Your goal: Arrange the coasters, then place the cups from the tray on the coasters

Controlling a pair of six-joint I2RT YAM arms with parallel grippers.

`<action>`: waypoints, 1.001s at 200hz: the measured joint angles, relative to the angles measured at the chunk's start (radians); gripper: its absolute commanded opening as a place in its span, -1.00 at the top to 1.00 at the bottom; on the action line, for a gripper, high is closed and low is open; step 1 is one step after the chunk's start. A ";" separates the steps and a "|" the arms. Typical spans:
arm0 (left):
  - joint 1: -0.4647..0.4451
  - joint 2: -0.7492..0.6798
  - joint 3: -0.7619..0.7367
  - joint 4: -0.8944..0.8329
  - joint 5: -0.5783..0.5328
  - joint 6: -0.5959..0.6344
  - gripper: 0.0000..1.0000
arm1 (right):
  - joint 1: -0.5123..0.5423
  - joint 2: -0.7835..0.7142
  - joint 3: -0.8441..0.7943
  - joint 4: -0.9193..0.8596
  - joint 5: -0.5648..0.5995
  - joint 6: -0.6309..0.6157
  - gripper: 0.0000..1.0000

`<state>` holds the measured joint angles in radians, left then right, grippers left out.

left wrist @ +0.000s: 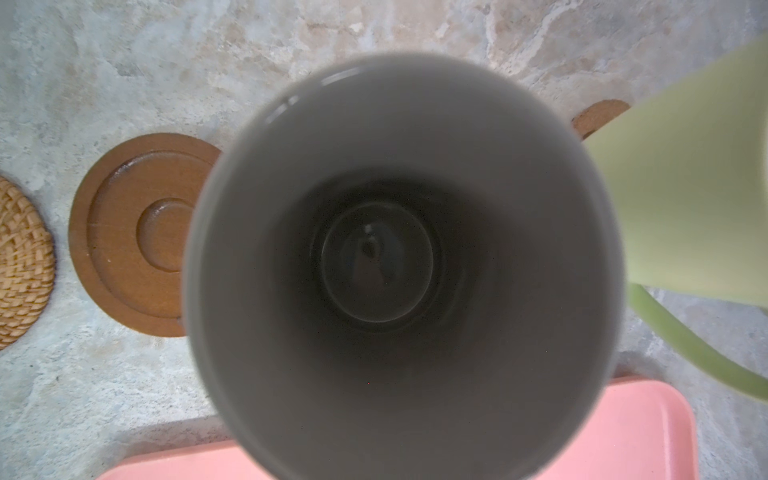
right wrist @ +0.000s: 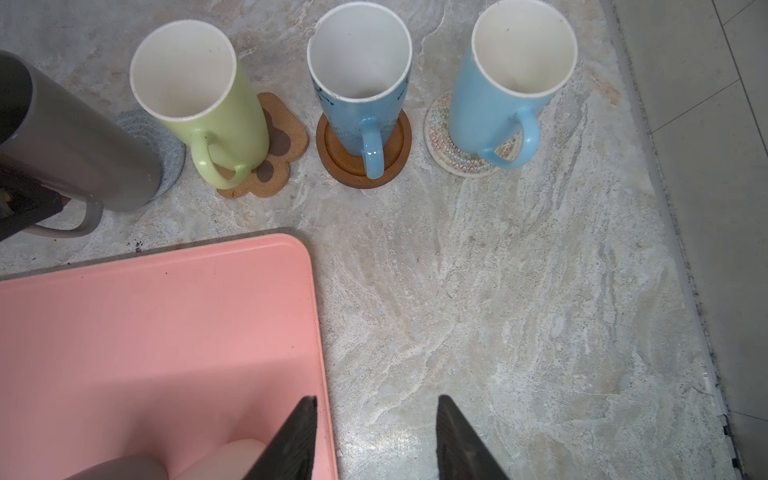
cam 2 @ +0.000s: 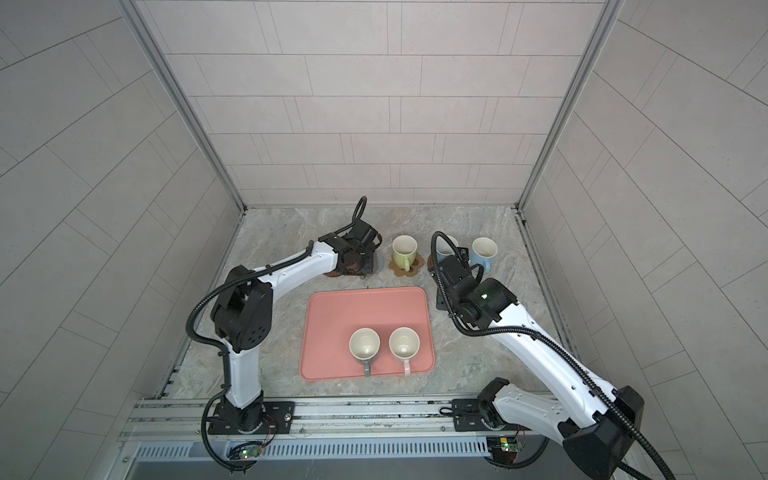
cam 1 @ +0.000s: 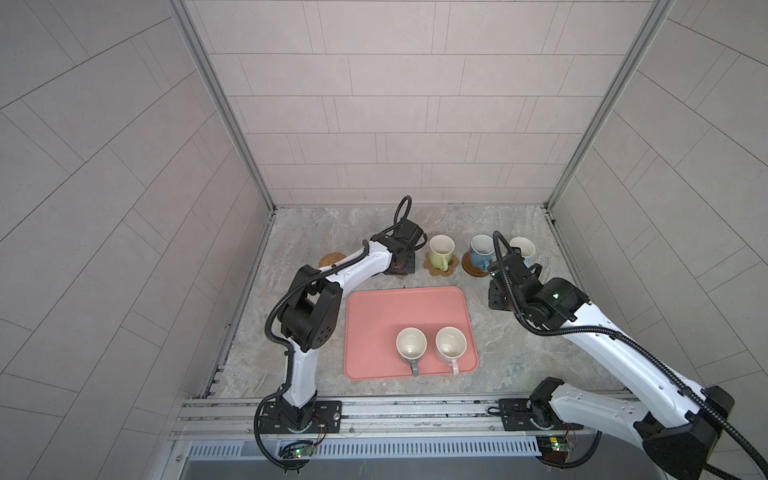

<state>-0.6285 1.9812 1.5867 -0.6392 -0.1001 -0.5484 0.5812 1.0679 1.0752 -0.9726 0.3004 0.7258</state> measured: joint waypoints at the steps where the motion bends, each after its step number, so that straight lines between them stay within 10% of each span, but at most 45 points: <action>1: 0.000 0.001 0.001 0.000 0.000 0.000 0.92 | 0.000 0.000 0.000 0.000 0.000 0.000 0.02; 200: 0.005 0.027 0.064 0.028 -0.040 0.033 0.93 | 0.000 0.000 0.000 -0.001 0.000 0.000 0.02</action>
<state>-0.6239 2.0083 1.6508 -0.6109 -0.1406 -0.5152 0.5812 1.0679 1.0748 -0.9733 0.3004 0.7261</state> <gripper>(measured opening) 0.144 0.491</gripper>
